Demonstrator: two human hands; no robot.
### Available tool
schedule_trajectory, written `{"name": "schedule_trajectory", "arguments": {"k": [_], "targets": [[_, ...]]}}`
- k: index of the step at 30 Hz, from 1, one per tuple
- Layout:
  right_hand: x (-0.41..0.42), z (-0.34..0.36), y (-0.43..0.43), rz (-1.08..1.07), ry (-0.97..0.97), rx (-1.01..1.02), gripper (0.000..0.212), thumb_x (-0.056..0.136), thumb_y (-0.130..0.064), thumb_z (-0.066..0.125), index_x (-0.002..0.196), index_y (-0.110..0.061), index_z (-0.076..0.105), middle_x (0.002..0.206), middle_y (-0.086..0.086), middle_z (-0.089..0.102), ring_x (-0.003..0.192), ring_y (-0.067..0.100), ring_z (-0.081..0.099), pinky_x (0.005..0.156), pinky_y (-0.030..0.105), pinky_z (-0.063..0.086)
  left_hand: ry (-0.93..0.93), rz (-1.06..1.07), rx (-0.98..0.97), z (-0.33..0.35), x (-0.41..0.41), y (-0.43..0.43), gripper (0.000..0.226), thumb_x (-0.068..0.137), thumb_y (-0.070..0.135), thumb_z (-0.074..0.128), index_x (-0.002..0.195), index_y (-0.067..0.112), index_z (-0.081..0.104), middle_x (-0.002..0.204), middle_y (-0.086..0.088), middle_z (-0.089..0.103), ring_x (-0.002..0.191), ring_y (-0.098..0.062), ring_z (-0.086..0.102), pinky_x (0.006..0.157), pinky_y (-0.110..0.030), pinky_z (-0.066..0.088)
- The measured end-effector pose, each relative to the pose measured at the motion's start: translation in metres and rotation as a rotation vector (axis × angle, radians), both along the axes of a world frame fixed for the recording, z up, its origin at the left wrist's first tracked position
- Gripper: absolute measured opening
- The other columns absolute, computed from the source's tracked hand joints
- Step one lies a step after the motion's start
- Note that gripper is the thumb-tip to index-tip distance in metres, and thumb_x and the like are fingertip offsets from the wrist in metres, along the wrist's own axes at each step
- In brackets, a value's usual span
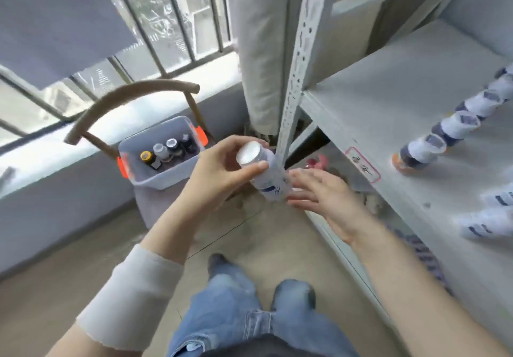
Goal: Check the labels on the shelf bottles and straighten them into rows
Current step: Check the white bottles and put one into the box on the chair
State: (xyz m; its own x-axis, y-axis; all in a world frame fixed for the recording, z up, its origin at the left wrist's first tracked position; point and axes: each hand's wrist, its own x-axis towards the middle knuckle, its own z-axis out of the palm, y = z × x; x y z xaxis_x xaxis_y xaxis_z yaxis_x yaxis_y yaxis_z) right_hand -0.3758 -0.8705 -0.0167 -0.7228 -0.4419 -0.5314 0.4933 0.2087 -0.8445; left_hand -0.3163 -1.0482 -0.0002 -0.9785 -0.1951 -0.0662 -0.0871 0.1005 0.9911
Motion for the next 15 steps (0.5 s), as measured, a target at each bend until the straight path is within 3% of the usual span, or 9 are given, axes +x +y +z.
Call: {"name": "schedule_trajectory", "arguments": {"k": [4,6,7,11,15], "targets": [[0.002,-0.030,-0.094,0.146,0.273,0.246,0.007,0.091,-0.025,0.054,0.093,-0.022,0.060,0.096,0.002,0.068,0.089,0.015,0.064,0.082,0.022,0.050,-0.088,0.320,-0.162,-0.047,0.040,-0.090,0.029,0.075,0.014,0.077,0.101,0.016,0.063,0.098,0.013,0.067,0.088,0.006,0.058,0.080,-0.013,0.043],[0.004,-0.045,-0.135,0.273,0.413,0.382,0.011,0.088,-0.025,0.058,0.097,-0.021,0.063,0.092,-0.003,0.065,0.084,0.008,0.060,0.078,0.011,0.045,-0.146,0.457,-0.149,-0.070,0.054,-0.126,0.029,0.074,0.011,0.076,0.099,0.015,0.062,0.096,0.013,0.066,0.086,0.005,0.058,0.080,-0.016,0.044],[0.006,-0.052,-0.153,0.336,0.491,0.433,0.016,0.087,-0.025,0.059,0.101,-0.018,0.063,0.096,-0.002,0.064,0.087,0.009,0.059,0.079,0.012,0.045,-0.179,0.506,-0.136,-0.080,0.058,-0.142,0.028,0.074,0.011,0.076,0.098,0.016,0.062,0.096,0.013,0.066,0.086,0.004,0.058,0.080,-0.016,0.044],[-0.001,-0.074,-0.213,0.559,0.848,0.569,0.026,0.086,-0.024,0.061,0.109,-0.011,0.062,0.109,0.007,0.060,0.104,0.023,0.055,0.090,0.029,0.039,-0.252,0.580,-0.163,-0.109,0.055,-0.192,0.032,0.073,0.014,0.077,0.097,0.024,0.059,0.095,0.020,0.062,0.087,0.010,0.056,0.080,-0.007,0.041],[-0.025,-0.098,-0.272,0.695,1.039,0.606,0.026,0.078,-0.016,0.069,0.101,-0.005,0.064,0.100,0.014,0.063,0.094,0.034,0.059,0.082,0.039,0.048,-0.292,0.565,-0.272,-0.136,0.031,-0.239,0.036,0.072,0.015,0.078,0.101,0.025,0.059,0.100,0.023,0.056,0.098,0.000,0.053,0.085,-0.013,0.041]]}}
